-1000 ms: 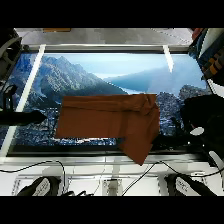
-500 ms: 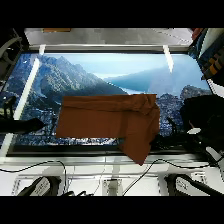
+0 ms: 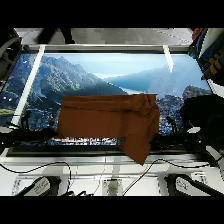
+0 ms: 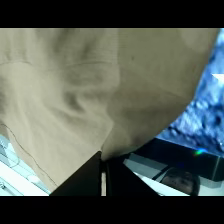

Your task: Fold the clothes and pants, and hang the long-sleeved shirts on hangers.

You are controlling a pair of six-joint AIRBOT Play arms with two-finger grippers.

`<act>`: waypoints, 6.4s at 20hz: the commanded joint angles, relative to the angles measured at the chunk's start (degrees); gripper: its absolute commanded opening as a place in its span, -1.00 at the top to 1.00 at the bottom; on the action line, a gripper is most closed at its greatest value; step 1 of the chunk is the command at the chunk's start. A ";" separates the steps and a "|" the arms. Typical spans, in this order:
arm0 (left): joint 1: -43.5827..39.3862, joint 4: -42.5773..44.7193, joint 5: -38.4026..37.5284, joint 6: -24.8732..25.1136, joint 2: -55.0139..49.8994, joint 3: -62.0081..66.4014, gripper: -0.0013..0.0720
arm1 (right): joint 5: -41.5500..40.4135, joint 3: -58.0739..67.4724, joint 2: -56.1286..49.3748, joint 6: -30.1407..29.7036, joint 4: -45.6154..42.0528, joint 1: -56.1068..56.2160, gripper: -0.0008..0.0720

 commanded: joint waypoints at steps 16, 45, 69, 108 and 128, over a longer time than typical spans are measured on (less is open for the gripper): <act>-1.42 -18.75 -5.77 9.62 6.86 7.52 0.90 | 14.08 9.81 19.08 0.76 14.19 -0.04 0.92; -21.44 -26.14 42.88 8.11 -11.32 19.74 -0.92 | -41.59 28.33 -11.06 22.56 7.17 18.69 -0.74; -25.86 -11.19 18.43 -2.62 -30.05 35.98 0.91 | -13.60 46.97 -10.58 16.52 1.51 25.86 -0.01; -76.26 -22.53 54.90 -2.64 -22.10 36.83 0.16 | 10.08 66.75 -19.69 35.76 -21.46 15.85 0.92; -62.84 -14.51 41.81 -2.47 -13.90 36.81 -0.95 | 8.24 60.39 -36.54 17.64 -6.95 17.31 -1.00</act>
